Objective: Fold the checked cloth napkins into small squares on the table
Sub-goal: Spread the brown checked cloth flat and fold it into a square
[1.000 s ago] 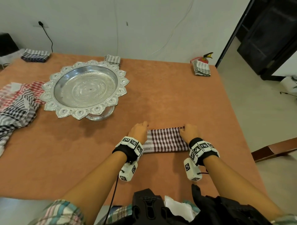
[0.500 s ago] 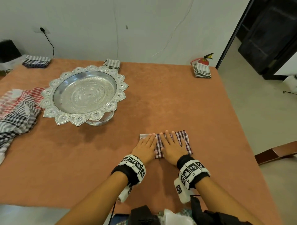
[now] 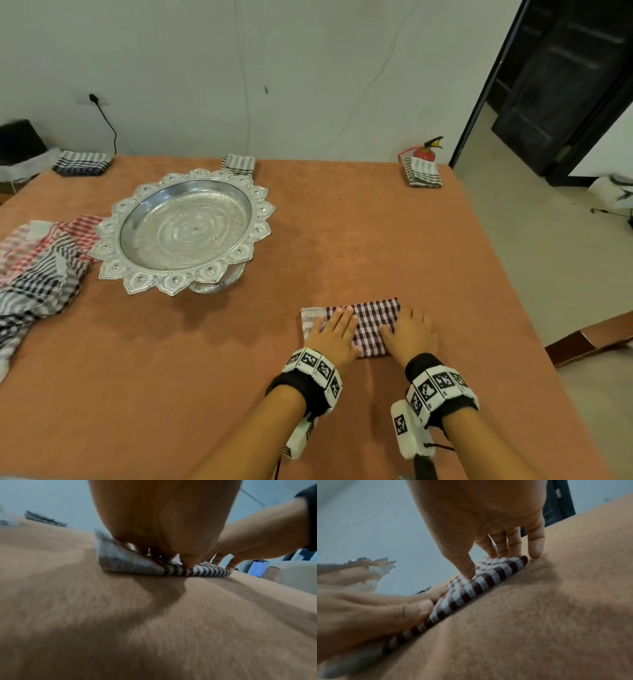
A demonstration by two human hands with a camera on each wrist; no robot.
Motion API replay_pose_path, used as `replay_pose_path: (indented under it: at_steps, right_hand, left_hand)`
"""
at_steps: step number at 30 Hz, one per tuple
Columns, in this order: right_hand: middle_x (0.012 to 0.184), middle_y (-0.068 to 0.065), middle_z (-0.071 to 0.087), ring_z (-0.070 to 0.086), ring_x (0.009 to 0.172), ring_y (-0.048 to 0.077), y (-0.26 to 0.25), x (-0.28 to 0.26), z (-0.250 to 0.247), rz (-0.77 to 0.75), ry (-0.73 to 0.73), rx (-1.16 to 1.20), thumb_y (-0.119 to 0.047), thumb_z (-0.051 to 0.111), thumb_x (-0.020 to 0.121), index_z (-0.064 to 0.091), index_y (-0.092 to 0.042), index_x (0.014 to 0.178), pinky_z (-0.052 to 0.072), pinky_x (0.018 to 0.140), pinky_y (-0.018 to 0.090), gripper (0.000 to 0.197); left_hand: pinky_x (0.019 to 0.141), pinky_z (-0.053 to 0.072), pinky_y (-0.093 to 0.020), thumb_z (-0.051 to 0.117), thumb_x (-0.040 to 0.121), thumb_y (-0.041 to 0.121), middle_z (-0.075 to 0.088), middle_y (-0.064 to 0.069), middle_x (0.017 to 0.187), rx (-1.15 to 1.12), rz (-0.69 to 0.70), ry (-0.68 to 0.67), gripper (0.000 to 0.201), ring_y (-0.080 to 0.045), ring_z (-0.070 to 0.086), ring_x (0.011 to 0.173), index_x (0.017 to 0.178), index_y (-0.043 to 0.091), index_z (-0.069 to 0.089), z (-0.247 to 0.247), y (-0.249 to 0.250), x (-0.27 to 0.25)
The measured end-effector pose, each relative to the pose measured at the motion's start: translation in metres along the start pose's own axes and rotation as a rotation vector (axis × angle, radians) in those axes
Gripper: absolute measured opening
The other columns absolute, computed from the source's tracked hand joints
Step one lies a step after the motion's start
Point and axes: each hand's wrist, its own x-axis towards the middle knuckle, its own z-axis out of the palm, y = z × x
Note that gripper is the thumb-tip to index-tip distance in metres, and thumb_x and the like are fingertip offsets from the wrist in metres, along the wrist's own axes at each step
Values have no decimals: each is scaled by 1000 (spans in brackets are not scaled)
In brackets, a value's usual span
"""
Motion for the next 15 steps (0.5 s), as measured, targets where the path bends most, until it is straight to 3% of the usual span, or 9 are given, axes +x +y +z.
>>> replay_pose_path:
  at_steps: [3, 6, 9, 12, 15]
  right_hand:
    - [108, 11, 60, 58, 99, 28, -2, 11, -3, 104, -99, 260, -36, 63, 84, 51, -5, 118, 49, 84, 38, 48]
    - [82, 10, 56, 54, 73, 23, -6, 20, -18, 123, -262, 505, -16, 67, 83, 53, -8, 84, 46, 64, 31, 16]
    - [79, 17, 54, 49, 67, 21, -17, 17, -33, 77, -342, 644, -6, 62, 82, 47, -10, 75, 39, 61, 29, 17]
    - [64, 8, 46, 42, 57, 18, -40, 5, -37, -49, -294, 657, 0, 57, 81, 42, -10, 67, 32, 52, 26, 23]
    - [67, 3, 43, 41, 60, 17, -66, -9, -30, -156, -274, 670, 0, 55, 82, 39, -14, 71, 33, 55, 28, 24]
  left_hand:
    - [118, -8, -41, 19, 100, 43, -19, 3, 156, -14, 1, 17, 61, -14, -16, 145, 149, 18, -10, 8, -2, 2]
    - [117, -9, -40, 18, 100, 43, -18, 4, 157, -17, 17, 43, 61, -14, -16, 145, 149, 18, -9, 9, -4, 3]
    - [117, -10, -40, 18, 100, 41, -17, 4, 157, -33, 19, 66, 60, -14, -15, 145, 149, 19, -8, 10, -3, 0]
    - [117, -7, -42, 22, 100, 39, -13, 3, 158, -53, 23, 46, 61, -15, -13, 146, 149, 19, -6, 6, -3, 1]
    - [119, 4, -42, 37, 97, 28, 0, -6, 159, -80, 87, 5, 64, -22, -2, 147, 150, 11, 5, -10, -11, -2]
